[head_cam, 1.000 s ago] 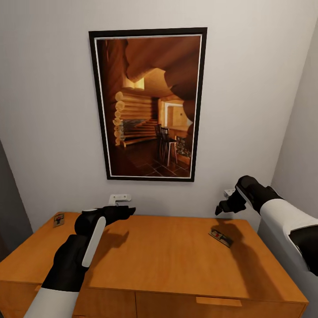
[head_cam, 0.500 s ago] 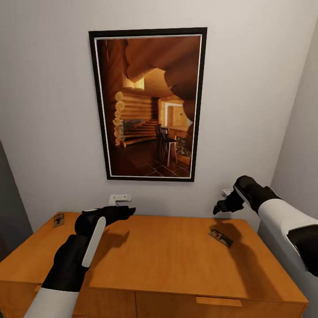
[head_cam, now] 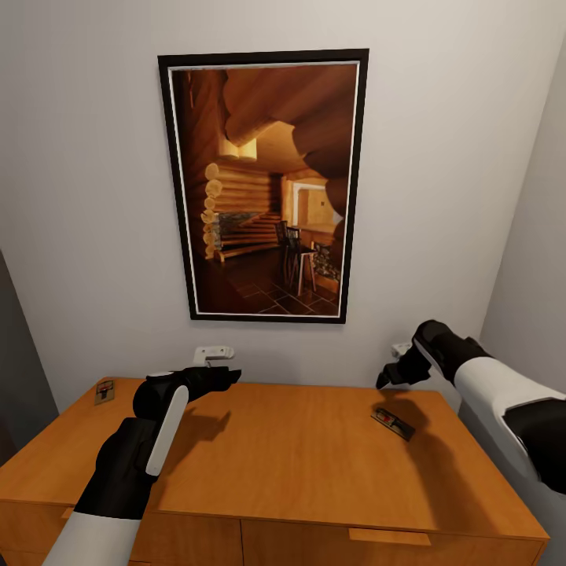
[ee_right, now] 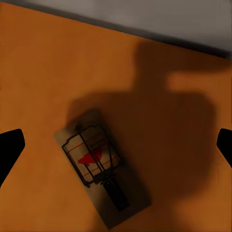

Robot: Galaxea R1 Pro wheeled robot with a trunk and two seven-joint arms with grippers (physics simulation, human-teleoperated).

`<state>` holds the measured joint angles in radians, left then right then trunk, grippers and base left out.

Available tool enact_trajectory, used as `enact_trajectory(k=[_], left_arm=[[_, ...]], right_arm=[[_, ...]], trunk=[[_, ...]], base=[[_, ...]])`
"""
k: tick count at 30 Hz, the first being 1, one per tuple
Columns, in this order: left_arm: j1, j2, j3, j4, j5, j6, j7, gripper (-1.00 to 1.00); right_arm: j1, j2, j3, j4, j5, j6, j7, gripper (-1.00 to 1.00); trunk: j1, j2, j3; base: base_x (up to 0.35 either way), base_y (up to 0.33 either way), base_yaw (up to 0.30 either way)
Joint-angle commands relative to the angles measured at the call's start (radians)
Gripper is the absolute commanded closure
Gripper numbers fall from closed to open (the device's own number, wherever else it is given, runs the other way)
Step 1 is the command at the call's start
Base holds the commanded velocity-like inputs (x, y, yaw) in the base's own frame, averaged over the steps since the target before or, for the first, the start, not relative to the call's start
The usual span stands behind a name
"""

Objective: Take the four mousetraps from the cabinet in the bathroom and place them on the bathroom floor. Make sure all four end up on the same floor surface, and ensure that at least two of them are either under or directly next to the same bathroom sink.

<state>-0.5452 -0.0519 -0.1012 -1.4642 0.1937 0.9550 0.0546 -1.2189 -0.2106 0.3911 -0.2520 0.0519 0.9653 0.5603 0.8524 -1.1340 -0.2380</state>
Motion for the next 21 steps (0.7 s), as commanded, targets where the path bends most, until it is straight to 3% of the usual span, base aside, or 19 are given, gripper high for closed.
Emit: enact_trajectory(k=[1, 21], left_arm=[[-0.001, 0.0, 0.0, -0.001, 0.007, 0.004, 0.006, -1.0], [-0.001, 0.0, 0.001, -0.001, 0.01, 0.005, 0.005, -1.0]], right_arm=[[-0.001, 0.0, 0.003, 0.001, 0.006, -0.001, 0.007, -1.0], [-0.001, 0.005, 0.003, 0.013, 0.001, -0.022, 0.009, -1.0]], trunk=[[0.0, -0.001, -0.001], [0.0, -0.001, -0.001]], base=[[0.0, 0.0, 0.0], [0.0, 0.0, 0.0]])
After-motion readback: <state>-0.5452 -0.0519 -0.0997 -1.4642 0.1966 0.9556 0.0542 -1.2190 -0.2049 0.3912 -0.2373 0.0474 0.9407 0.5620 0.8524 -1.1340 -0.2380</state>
